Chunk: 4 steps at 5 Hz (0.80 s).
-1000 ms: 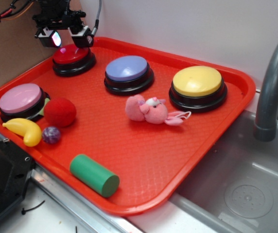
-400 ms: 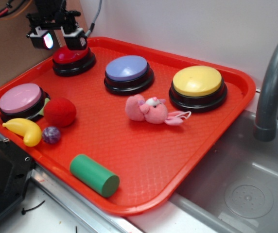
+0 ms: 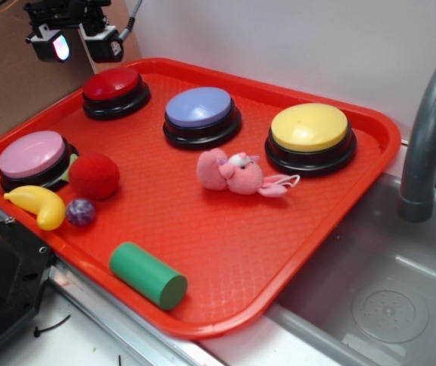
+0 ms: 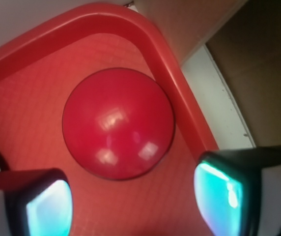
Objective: Push the red button.
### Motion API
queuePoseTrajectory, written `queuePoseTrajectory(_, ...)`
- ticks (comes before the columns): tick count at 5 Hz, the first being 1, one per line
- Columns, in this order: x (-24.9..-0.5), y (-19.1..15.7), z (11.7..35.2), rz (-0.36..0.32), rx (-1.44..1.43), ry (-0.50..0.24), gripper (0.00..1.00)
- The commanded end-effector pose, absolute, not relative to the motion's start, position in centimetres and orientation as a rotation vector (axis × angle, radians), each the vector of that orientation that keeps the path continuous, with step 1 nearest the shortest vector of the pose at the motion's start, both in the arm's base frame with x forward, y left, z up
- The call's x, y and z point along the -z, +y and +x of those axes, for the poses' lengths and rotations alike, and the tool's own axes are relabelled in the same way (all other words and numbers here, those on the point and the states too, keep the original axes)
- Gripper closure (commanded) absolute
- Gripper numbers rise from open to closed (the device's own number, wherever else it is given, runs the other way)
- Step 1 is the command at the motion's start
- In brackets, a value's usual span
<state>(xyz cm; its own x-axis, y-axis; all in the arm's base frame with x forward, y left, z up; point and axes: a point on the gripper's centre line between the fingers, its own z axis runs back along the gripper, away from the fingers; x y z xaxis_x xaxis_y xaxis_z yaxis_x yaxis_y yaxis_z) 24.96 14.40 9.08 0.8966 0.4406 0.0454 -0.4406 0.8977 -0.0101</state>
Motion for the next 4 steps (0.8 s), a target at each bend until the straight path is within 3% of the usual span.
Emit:
queuePoseTrajectory(1, -12.7, 13.9, 23.8, 0.019, -0.439, -0.148, 0.00)
queuePoseTrajectory(4, -14.9, 12.2, 22.2, -0.008, -0.380, -0.165, 0.00)
